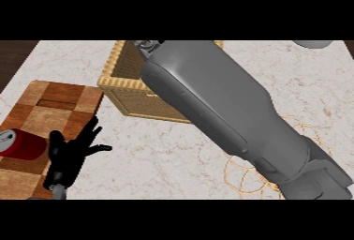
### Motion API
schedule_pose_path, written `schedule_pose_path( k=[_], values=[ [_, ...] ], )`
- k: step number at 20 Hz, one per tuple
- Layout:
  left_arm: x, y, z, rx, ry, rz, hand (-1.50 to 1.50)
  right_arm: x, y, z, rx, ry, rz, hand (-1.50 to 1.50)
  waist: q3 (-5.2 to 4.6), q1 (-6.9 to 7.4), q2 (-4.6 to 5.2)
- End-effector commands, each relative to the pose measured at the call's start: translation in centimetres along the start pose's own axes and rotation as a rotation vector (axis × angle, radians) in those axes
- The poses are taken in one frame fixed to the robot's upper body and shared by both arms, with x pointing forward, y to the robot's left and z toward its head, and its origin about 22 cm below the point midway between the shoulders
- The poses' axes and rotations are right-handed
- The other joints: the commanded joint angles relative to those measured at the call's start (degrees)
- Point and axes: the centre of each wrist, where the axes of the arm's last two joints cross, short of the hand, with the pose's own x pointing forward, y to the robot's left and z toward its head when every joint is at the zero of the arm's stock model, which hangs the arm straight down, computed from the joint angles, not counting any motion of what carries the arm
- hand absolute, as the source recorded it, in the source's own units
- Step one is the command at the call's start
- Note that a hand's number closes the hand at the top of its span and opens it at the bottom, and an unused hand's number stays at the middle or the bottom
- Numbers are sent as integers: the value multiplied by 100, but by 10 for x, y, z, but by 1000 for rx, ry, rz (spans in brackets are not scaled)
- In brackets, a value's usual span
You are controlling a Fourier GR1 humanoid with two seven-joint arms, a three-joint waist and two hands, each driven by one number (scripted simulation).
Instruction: Pick the cupcake from the placemat and place it in the basket
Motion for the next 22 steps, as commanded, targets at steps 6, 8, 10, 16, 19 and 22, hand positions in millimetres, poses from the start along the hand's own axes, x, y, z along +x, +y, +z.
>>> schedule_pose_path(
  k=[6,8,10,16,19,22],
  values=[
    [-29,5,7,28,141,0,0,-37,25,-16,-8,260,-241,150,-34,-71,33],
    [-34,12,9,23,139,-9,0,-45,37,-8,-26,248,-244,150,-40,-11,27],
    [-29,-18,-1,35,118,0,0,-47,38,-14,-19,255,-259,150,-35,-134,29],
    [-41,0,7,54,143,-8,0,-74,67,-13,-43,310,3,150,-41,-246,-32],
    [-27,22,2,61,122,11,0,-71,70,-12,-18,264,60,-150,-34,-273,-20],
    [-36,19,11,79,129,22,0,-82,74,-11,-13,236,62,-150,-27,-376,-41]
  ],
)
